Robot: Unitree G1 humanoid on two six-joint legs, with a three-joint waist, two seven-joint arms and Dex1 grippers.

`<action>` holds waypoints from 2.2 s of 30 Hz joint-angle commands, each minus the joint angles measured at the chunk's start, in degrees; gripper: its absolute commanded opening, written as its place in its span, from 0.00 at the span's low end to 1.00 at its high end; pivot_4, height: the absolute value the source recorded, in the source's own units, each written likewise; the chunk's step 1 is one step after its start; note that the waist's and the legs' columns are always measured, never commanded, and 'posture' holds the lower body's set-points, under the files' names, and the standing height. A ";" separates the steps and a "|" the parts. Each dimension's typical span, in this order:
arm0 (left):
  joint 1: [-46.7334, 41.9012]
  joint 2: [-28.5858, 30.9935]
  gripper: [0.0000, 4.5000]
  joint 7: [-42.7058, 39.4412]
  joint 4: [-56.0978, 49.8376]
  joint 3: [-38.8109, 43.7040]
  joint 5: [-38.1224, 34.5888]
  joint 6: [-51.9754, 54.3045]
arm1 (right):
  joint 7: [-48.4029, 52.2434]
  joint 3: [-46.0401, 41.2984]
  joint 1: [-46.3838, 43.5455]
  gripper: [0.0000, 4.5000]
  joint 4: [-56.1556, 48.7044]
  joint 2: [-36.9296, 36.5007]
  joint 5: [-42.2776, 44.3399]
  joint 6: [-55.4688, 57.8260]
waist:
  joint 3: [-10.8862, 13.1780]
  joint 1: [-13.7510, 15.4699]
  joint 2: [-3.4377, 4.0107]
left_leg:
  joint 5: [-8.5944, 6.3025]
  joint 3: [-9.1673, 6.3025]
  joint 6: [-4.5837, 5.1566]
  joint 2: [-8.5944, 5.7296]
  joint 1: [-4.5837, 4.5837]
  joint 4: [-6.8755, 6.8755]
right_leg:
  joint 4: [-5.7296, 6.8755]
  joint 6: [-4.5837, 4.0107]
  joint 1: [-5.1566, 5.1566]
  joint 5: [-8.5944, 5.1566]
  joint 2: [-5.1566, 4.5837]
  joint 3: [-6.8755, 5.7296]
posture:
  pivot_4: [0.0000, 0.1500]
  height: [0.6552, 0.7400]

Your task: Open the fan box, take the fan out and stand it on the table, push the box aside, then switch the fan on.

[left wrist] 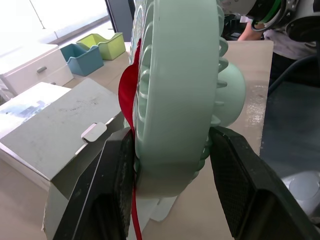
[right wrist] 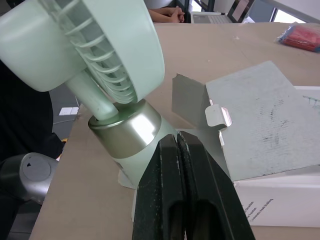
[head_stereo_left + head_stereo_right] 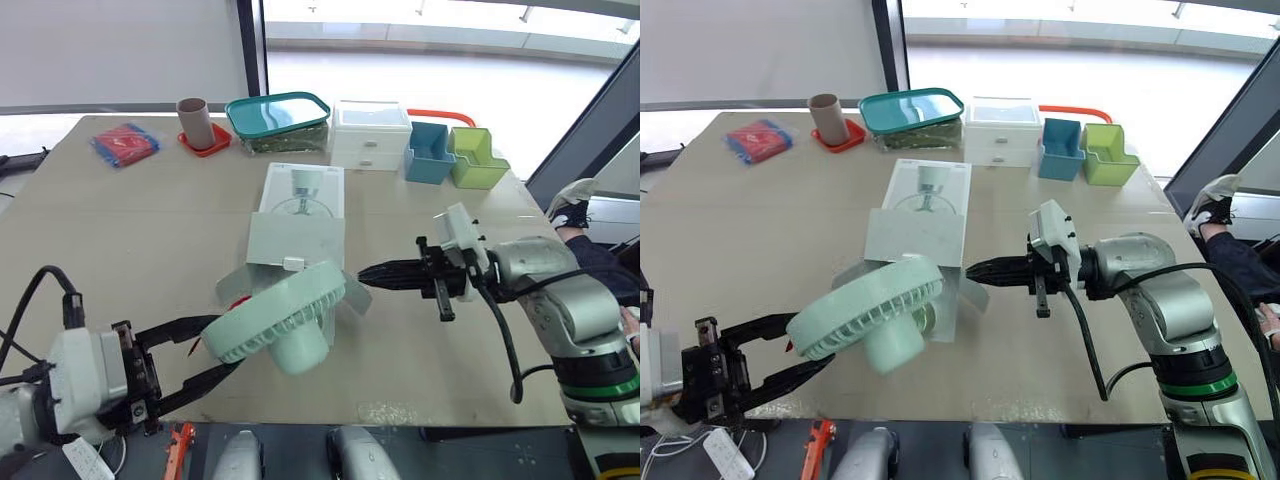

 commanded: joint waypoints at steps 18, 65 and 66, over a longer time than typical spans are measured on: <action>-1.22 -0.90 0.45 -7.08 -1.26 11.50 -10.08 14.16 | 0.58 0.56 -0.51 0.00 -0.88 1.21 -0.62 -1.58 | 0.02 0.00 0.02 | 0.00 0.03 0.00 0.00 0.00 -0.02 | 0.00 -0.03 -0.01 -0.04 0.02 0.04 | 1.00 1.00; -23.22 8.41 0.37 2.71 14.98 27.80 -32.04 31.61 | 1.34 2.64 -2.94 0.00 1.62 3.73 -2.61 -2.63 | 0.05 -0.01 0.05 | 0.00 0.03 0.00 0.00 -0.04 -0.03 | 0.00 0.06 -0.06 -0.10 0.07 0.14 | 1.00 1.00; -23.69 8.45 0.37 2.56 15.98 28.15 -31.35 31.90 | 1.45 2.76 -3.20 0.00 1.87 3.94 -2.77 -2.67 | 0.05 -0.01 0.05 | 0.00 0.03 0.00 0.00 -0.04 -0.04 | 0.00 0.07 -0.07 -0.11 0.07 0.15 | 1.00 1.00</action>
